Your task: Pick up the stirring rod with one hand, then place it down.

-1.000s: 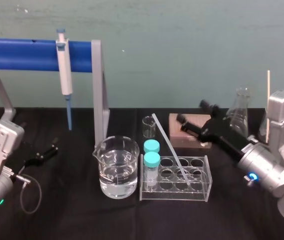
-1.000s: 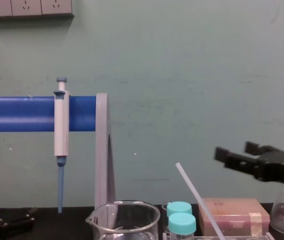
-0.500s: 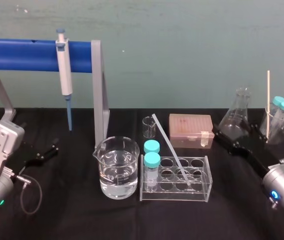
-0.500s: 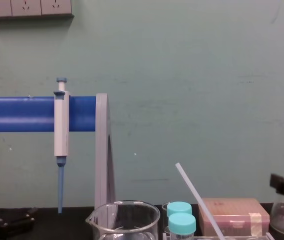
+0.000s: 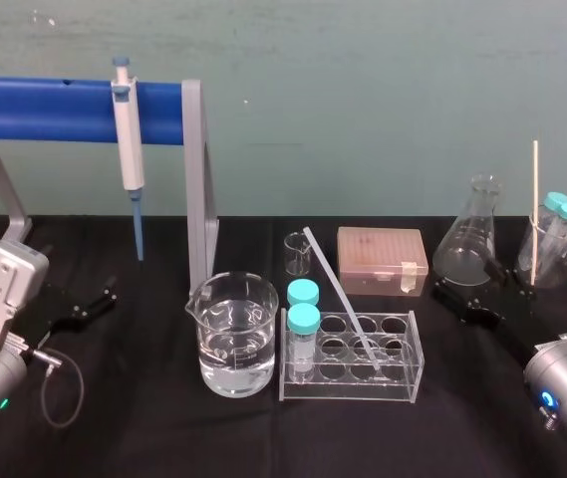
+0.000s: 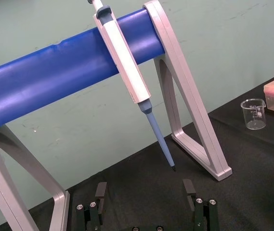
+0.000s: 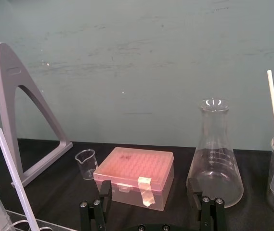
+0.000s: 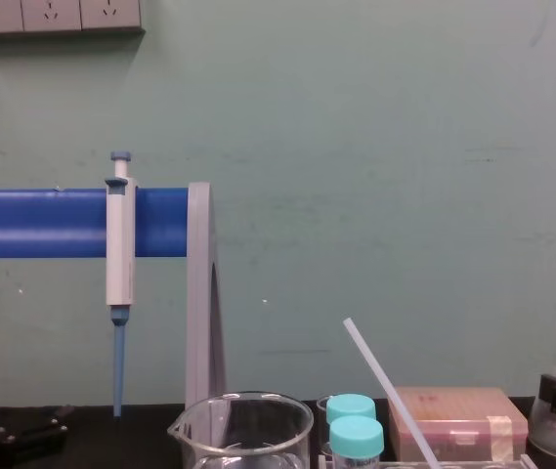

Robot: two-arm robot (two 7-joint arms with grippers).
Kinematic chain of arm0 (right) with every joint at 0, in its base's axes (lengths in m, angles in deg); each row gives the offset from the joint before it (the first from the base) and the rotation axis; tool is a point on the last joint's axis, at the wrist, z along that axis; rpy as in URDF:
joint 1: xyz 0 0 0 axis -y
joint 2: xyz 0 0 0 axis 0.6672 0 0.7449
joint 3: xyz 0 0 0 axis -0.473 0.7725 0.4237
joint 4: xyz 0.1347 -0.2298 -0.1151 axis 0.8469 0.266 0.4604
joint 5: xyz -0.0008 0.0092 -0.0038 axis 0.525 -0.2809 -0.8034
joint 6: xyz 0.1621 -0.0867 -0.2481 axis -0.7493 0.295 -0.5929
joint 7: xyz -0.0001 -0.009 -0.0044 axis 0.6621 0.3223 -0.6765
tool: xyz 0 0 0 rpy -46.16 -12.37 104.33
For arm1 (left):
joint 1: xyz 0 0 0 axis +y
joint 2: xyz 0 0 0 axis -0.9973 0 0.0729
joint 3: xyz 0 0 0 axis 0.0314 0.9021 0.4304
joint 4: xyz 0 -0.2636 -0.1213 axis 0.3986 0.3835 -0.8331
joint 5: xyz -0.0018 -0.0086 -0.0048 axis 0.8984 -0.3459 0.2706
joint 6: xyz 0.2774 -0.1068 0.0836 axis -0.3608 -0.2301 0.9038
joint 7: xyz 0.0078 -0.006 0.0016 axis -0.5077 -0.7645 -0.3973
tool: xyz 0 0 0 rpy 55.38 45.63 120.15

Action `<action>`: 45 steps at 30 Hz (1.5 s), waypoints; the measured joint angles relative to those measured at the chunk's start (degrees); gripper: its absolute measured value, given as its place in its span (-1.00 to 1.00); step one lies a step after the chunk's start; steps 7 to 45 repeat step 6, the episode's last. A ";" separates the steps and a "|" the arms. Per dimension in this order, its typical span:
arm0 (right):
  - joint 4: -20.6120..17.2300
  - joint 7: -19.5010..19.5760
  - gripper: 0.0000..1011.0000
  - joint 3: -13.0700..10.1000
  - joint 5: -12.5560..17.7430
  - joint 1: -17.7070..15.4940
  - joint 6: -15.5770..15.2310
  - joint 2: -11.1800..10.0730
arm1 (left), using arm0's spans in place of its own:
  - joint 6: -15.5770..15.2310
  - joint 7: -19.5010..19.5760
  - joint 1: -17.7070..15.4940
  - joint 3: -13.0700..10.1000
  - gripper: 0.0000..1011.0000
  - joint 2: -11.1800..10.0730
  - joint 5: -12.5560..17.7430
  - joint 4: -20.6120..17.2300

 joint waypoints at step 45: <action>-0.12 -0.09 0.98 0.03 0.08 0.03 0.11 -0.04 | 0.00 0.00 0.00 0.00 0.98 0.00 0.00 0.00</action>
